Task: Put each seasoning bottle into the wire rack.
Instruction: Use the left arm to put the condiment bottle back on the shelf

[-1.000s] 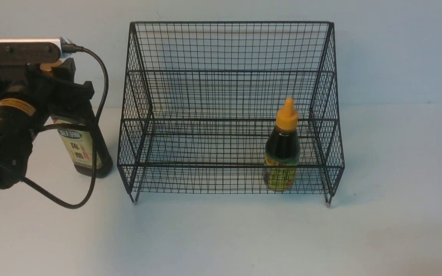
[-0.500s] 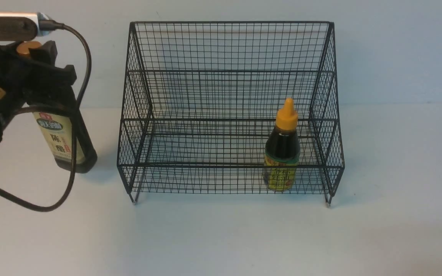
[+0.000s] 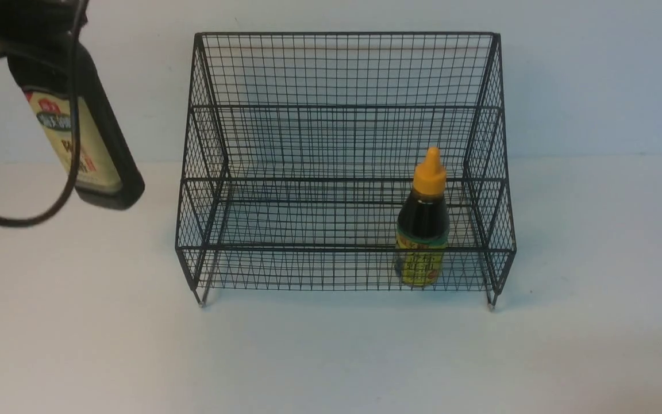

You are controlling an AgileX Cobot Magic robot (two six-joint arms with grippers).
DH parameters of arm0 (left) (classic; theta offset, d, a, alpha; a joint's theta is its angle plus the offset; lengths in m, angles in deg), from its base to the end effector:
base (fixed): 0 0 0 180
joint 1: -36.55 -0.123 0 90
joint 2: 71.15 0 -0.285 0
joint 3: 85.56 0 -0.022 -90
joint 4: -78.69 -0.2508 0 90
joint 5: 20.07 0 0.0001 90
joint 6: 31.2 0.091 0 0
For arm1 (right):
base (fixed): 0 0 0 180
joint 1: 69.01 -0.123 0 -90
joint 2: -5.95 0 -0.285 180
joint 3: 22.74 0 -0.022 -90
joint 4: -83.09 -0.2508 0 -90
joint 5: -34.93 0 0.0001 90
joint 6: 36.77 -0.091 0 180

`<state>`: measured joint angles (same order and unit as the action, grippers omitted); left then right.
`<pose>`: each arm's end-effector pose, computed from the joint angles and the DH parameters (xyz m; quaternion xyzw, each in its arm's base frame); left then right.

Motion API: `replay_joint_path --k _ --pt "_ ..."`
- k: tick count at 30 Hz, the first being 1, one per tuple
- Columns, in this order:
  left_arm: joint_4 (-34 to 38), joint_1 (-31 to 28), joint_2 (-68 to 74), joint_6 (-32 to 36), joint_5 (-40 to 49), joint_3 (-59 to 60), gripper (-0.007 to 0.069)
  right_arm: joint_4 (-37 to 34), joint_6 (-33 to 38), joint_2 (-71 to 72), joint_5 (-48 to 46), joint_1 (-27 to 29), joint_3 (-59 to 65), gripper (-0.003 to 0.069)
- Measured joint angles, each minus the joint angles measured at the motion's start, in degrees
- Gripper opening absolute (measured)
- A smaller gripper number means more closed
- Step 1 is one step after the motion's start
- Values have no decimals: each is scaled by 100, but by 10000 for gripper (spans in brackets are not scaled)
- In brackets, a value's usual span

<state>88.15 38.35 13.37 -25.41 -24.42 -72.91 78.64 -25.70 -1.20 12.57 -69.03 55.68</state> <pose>0.3151 -0.0088 0.3926 -0.0160 0.7245 -0.0282 0.6885 0.0521 0.0027 0.1718 -0.0578 0.8062 -0.0237 0.5883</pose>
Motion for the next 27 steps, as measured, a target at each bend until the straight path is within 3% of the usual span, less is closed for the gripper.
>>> replay_joint_path --k 9,19,27 --pt "23 475 0 32 615 -972 311 0 0 0 0 0 0 -13" --pt "264 1316 230 32 487 -1366 311 0 40 0 0 0 0 -13" --pt "294 1491 810 32 315 -1374 311 0 40 0 0 3 0 -13"
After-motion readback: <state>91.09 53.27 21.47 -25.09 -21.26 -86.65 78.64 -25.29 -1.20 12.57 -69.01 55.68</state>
